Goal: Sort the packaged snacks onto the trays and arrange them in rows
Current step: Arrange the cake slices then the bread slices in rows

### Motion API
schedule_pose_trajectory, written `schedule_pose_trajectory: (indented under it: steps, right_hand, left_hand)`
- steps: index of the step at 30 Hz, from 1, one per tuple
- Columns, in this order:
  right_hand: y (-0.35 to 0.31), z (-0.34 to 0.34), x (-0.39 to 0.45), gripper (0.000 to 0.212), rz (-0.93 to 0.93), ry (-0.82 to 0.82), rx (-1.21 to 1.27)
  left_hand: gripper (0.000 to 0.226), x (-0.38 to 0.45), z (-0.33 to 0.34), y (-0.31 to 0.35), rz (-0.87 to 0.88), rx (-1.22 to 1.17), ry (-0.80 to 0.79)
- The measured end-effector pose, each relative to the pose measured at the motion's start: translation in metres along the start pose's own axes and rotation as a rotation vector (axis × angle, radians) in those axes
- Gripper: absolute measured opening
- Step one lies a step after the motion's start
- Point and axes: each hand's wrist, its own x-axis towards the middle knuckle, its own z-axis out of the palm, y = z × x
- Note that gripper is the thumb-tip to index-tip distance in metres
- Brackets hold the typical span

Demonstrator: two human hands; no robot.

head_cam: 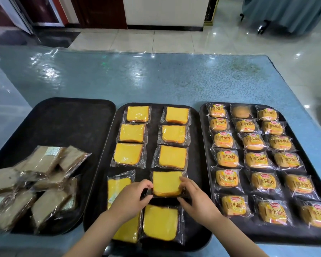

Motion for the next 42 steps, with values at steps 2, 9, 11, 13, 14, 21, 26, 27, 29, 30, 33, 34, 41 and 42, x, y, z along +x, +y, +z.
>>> schedule_pose_trajectory:
  steps: [2,9,11,13,14,21,26,27,29,30,33,34,41,42]
  right_hand:
    - [0.001,0.002,0.000,0.020,0.013,-0.040,-0.021]
    - [0.008,0.015,0.000,0.017,-0.034,0.069,-0.188]
    - [0.009,0.015,-0.001,0.018,-0.023,0.073,-0.170]
    - [0.011,0.015,-0.001,0.020,-0.019,0.071,-0.151]
    - [0.011,0.015,-0.001,0.020,-0.020,0.066,-0.152]
    - [0.008,0.000,0.018,0.039,-0.007,0.215,-0.143]
    - [-0.001,-0.010,0.043,0.055,0.098,-0.005,-0.265]
    - [-0.002,-0.011,0.045,0.057,0.119,-0.028,-0.278]
    - [-0.001,-0.013,0.046,0.060,0.157,-0.038,-0.268]
    - [0.000,-0.014,0.046,0.061,0.166,-0.031,-0.254]
    - [0.007,-0.017,0.043,0.062,0.155,-0.032,-0.222]
    - [0.009,-0.017,0.041,0.062,0.140,-0.021,-0.219]
    - [0.004,-0.007,0.002,0.037,-0.035,0.143,-0.205]
    - [0.002,-0.004,-0.005,0.030,-0.057,0.126,-0.204]
  left_hand:
    - [0.017,0.002,0.005,0.001,0.014,0.086,0.037]
    - [0.011,0.011,0.018,0.005,0.039,0.156,0.118]
    - [0.015,0.014,0.019,0.005,0.038,0.157,0.127]
    - [0.019,0.017,0.019,0.005,0.019,0.160,0.118]
    - [0.020,0.018,0.018,0.005,0.009,0.164,0.109]
    - [0.048,0.035,0.012,0.011,-0.001,0.035,0.101]
    - [0.072,0.060,0.005,0.019,-0.090,0.020,0.023]
    - [0.071,0.061,0.005,0.021,-0.089,0.023,0.015]
    - [0.071,0.062,0.007,0.024,-0.073,0.017,0.002]
    - [0.071,0.061,0.010,0.025,-0.064,0.015,0.003]
    - [0.070,0.062,0.014,0.027,-0.065,0.014,0.036]
    - [0.070,0.061,0.014,0.027,-0.067,0.011,0.043]
    - [0.040,0.033,0.008,0.011,-0.035,0.085,0.169]
    - [0.031,0.027,0.006,0.008,-0.021,0.102,0.150]
